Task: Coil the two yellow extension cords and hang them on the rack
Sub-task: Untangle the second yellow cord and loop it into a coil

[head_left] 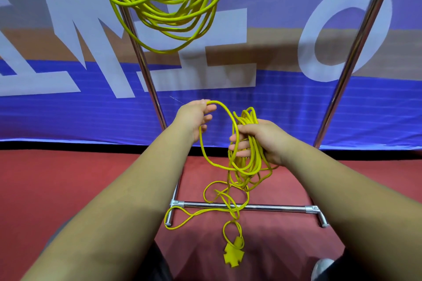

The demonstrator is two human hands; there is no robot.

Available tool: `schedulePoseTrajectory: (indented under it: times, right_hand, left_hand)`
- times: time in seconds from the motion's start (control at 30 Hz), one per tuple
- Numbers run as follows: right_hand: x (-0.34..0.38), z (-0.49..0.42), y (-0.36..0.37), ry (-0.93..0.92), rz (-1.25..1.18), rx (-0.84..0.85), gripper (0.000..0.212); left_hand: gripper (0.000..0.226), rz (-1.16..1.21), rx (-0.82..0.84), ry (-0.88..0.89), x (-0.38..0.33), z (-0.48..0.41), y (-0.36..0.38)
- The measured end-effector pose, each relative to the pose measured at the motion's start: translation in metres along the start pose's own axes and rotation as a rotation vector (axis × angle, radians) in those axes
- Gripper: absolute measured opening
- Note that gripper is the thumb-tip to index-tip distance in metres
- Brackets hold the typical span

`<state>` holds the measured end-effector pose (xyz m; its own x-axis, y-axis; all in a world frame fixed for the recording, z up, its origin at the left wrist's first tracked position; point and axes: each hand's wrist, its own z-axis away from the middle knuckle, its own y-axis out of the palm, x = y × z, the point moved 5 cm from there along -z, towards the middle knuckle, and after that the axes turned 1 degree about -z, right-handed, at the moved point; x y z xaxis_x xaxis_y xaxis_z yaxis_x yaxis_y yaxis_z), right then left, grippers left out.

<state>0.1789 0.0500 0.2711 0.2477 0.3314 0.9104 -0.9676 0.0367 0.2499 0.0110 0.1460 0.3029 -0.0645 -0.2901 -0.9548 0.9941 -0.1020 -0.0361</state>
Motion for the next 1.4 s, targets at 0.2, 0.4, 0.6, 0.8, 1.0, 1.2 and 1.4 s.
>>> schedulePoseTrajectory:
  times: [0.2,0.4,0.6,0.8,1.0,1.2,1.4]
  right_hand:
    - [0.0,-0.008,-0.014,-0.012,-0.023,-0.188,0.012]
    - [0.015,-0.017,-0.034,-0.103,-0.139,-0.304,0.013]
    - [0.038,-0.005,-0.028,-0.154,-0.179,-0.244,0.022]
    - [0.047,0.0,-0.021,-0.162,-0.219,-0.183,0.015]
    - [0.053,0.015,-0.011,-0.118,-0.146,-0.02,0.023]
    - [0.054,0.044,0.014,0.023,-0.185,0.265,0.012]
    - [0.052,0.058,0.011,0.111,-0.01,0.233,0.017]
  left_hand:
    - [0.015,-0.538,-0.046,0.034,0.008,-0.012,-0.012]
    - [0.007,-1.473,-0.063,-0.127,0.032,0.002,-0.023]
    - [0.039,-1.504,0.507,-0.079,0.085,0.012,0.006]
    - [0.024,-0.616,0.586,-0.336,0.09,0.03,0.033]
    - [0.128,-0.352,0.313,-0.223,0.067,0.009,0.013]
    - [0.102,-0.236,0.21,0.165,0.048,-0.009,0.006]
    - [0.021,-0.103,0.369,0.188,0.041,-0.001,0.005]
